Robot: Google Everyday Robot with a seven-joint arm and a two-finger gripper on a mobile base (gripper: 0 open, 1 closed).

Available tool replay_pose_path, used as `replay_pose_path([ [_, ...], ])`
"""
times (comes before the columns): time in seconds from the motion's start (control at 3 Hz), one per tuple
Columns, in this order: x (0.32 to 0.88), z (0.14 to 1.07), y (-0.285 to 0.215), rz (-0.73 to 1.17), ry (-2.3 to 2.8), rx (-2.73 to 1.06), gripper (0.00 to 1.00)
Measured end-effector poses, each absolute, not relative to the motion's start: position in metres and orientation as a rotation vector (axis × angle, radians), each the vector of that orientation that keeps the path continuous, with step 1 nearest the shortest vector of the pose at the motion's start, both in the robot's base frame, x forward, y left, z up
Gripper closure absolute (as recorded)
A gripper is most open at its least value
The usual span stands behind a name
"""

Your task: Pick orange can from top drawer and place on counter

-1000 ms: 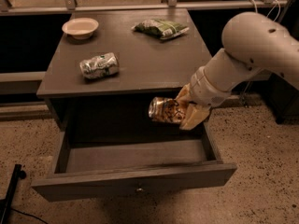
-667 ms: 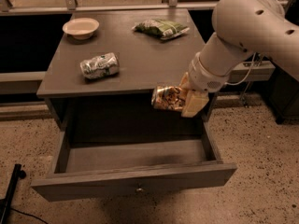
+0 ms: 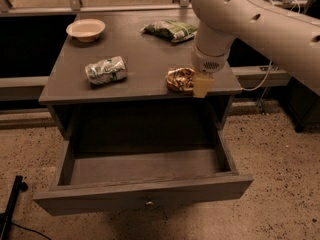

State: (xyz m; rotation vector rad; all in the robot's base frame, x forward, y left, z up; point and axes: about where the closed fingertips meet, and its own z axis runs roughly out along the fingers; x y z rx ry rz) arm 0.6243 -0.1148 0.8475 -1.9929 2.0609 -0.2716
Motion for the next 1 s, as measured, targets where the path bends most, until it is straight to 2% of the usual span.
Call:
replay_pose_path([
  [0.33, 0.653, 0.842, -0.119, -0.285, 2.08, -1.993, 1.0],
  [0.67, 0.675, 0.84, -0.119, -0.263, 2.07, -1.992, 0.82],
  [1.0, 0.688, 0.839, -0.117, -0.257, 2.058, -1.979, 0.59],
])
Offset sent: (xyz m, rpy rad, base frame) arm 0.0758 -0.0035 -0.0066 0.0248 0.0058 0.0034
